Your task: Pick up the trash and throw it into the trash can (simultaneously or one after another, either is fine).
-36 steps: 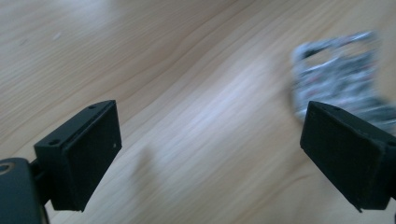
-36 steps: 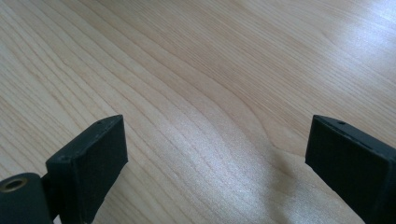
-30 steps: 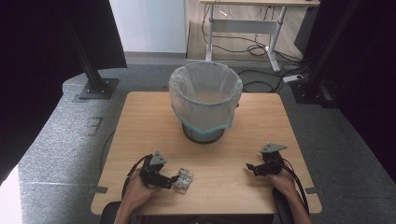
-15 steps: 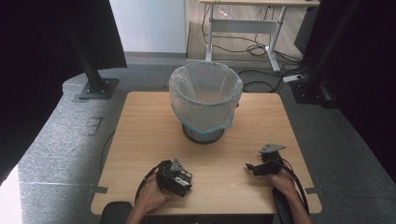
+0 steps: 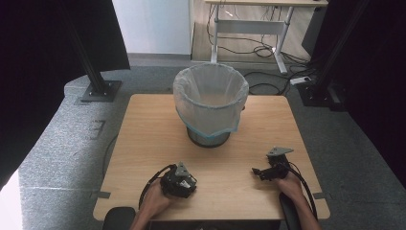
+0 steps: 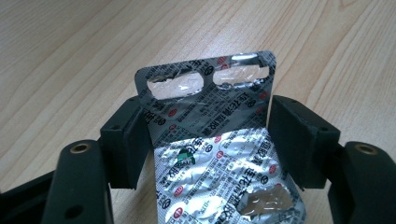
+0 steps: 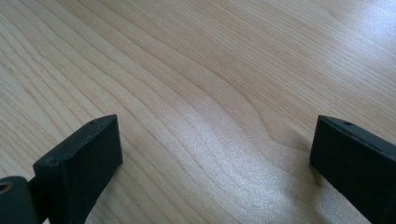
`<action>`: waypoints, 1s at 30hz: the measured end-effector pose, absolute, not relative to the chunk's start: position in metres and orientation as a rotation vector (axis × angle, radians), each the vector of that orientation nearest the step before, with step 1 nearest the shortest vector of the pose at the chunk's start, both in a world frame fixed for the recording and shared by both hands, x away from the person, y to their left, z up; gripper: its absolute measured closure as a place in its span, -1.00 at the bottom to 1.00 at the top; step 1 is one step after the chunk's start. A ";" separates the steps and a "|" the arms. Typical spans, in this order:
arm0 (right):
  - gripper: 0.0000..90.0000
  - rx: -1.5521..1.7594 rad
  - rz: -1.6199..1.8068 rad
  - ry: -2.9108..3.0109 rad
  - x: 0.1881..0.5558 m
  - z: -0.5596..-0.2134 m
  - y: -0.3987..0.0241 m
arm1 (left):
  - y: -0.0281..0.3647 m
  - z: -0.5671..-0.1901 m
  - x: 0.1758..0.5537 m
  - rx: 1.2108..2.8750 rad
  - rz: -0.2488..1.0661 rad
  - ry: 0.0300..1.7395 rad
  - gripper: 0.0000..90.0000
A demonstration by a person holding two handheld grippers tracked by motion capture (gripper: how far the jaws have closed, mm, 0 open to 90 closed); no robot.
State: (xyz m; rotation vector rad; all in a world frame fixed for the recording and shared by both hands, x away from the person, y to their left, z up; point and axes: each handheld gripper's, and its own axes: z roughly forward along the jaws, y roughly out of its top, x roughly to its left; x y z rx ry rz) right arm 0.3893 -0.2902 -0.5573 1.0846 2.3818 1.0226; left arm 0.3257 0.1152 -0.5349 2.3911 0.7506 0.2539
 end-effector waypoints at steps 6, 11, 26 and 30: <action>-0.97 1.087 1.021 2.382 0.390 -0.557 -0.290 | 0.121 -0.525 0.328 2.360 0.277 0.767 -0.26; -0.97 1.087 1.021 2.382 0.390 -0.557 -0.290 | 0.129 -0.516 0.331 2.318 0.245 0.802 -0.26; -0.98 1.090 1.021 2.383 0.390 -0.557 -0.290 | 0.131 -0.482 0.341 2.302 0.231 0.799 -0.25; -0.98 1.091 1.020 2.382 0.390 -0.557 -0.290 | 0.130 -0.469 0.344 2.314 0.243 0.791 -0.25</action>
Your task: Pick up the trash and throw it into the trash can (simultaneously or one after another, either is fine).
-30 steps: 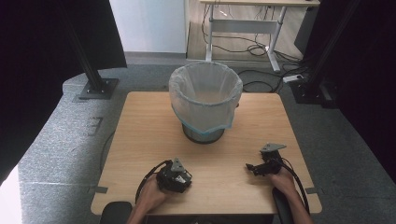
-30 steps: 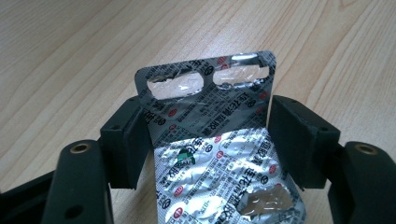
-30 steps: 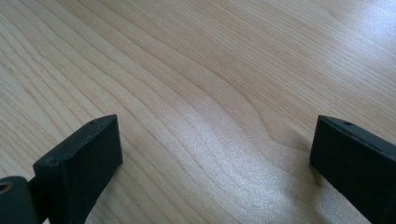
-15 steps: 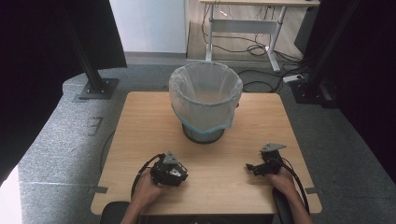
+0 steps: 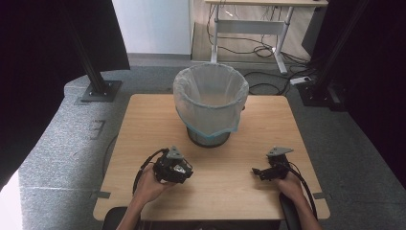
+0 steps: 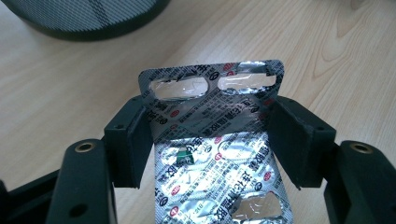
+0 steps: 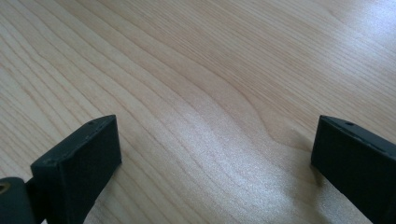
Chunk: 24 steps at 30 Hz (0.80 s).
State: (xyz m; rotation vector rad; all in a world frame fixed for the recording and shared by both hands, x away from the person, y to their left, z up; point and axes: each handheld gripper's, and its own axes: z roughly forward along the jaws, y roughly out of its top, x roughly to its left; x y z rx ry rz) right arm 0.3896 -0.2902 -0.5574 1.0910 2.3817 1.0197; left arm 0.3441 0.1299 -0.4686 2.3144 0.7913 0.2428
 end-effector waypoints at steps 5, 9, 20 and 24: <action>-0.98 1.091 1.020 2.382 0.390 -0.557 -0.290 | 0.130 -0.455 0.347 2.309 0.250 0.788 -0.25; -0.98 1.090 1.020 2.382 0.390 -0.557 -0.290 | 0.130 -0.441 0.352 2.299 0.251 0.782 -0.25; -0.98 1.092 1.019 2.382 0.390 -0.557 -0.290 | 0.133 -0.399 0.365 2.288 0.266 0.767 -0.25; -0.98 1.092 1.017 2.383 0.389 -0.557 -0.290 | 0.134 -0.384 0.369 2.277 0.257 0.763 -0.25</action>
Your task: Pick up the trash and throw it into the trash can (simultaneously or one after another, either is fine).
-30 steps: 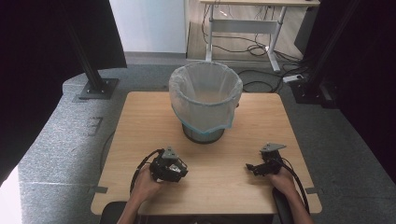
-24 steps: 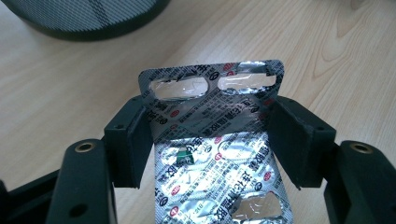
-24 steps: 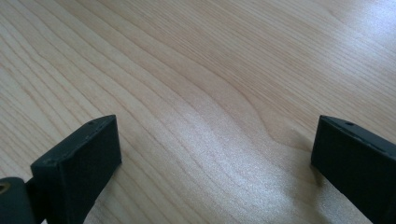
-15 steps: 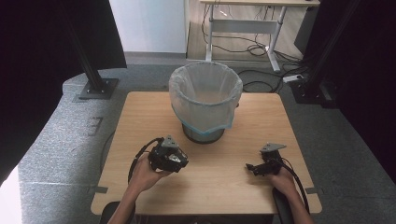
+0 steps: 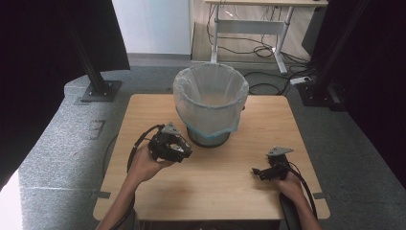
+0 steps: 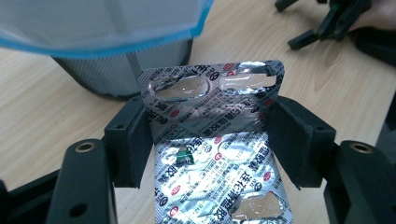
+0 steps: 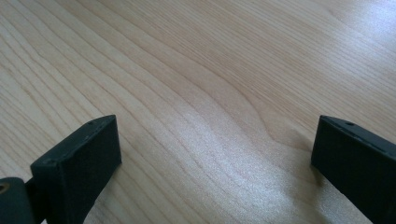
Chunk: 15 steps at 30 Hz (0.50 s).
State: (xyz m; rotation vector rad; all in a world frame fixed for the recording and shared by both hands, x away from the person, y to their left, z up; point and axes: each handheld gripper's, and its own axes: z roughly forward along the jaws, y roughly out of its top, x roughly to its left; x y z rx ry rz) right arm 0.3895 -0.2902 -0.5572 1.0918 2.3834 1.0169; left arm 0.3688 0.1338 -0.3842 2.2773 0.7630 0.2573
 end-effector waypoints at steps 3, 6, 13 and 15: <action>-0.98 1.092 1.017 2.384 0.389 -0.557 -0.290 | 0.134 -0.373 0.372 2.274 0.255 0.760 -0.25; -0.98 1.092 1.017 2.384 0.389 -0.557 -0.290 | 0.135 -0.361 0.375 2.262 0.248 0.761 -0.25; -0.98 1.092 1.017 2.383 0.389 -0.557 -0.290 | 0.136 -0.334 0.384 2.247 0.240 0.747 -0.25; -0.98 1.091 1.017 2.383 0.390 -0.557 -0.290 | 0.135 -0.326 0.386 2.248 0.243 0.743 -0.25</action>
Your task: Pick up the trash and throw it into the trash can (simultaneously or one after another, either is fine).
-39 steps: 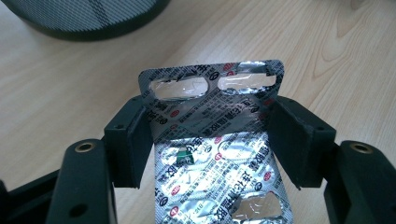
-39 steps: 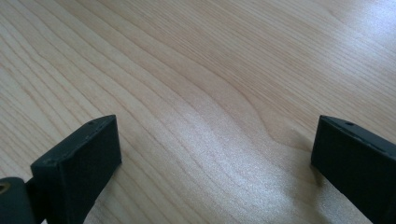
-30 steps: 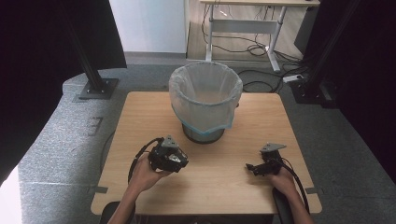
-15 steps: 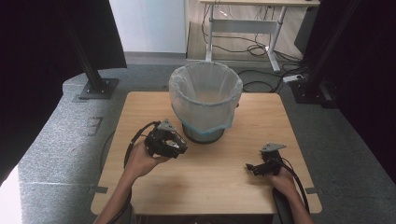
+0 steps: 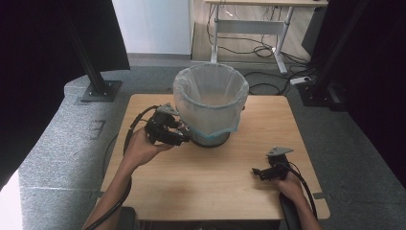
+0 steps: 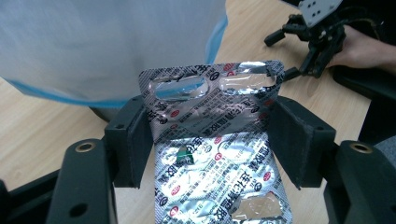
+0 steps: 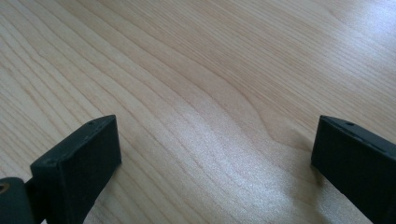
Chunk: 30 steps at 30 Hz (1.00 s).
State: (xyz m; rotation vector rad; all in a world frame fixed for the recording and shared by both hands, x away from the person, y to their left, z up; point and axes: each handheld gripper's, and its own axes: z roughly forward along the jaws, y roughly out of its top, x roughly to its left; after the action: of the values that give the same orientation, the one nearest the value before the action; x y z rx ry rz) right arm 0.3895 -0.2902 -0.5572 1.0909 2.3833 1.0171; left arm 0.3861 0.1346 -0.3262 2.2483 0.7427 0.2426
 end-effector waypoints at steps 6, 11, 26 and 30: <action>-0.98 1.092 1.017 2.383 0.390 -0.557 -0.290 | 0.133 -0.310 0.391 2.247 0.248 0.735 -0.25; -0.98 1.091 1.014 2.385 0.389 -0.557 -0.290 | 0.132 -0.289 0.398 2.237 0.250 0.739 -0.25; -0.98 1.091 1.014 2.386 0.389 -0.557 -0.290 | 0.120 -0.254 0.417 2.216 0.253 0.729 -0.25; -0.98 1.091 1.017 2.383 0.390 -0.557 -0.290 | 0.115 -0.244 0.425 2.208 0.265 0.736 -0.25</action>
State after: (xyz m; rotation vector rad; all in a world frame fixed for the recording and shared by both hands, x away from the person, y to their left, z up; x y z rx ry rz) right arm 0.3895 -0.2902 -0.5572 1.0914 2.3833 1.0170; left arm 0.4251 0.1147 -0.2444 2.2084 0.7362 0.2648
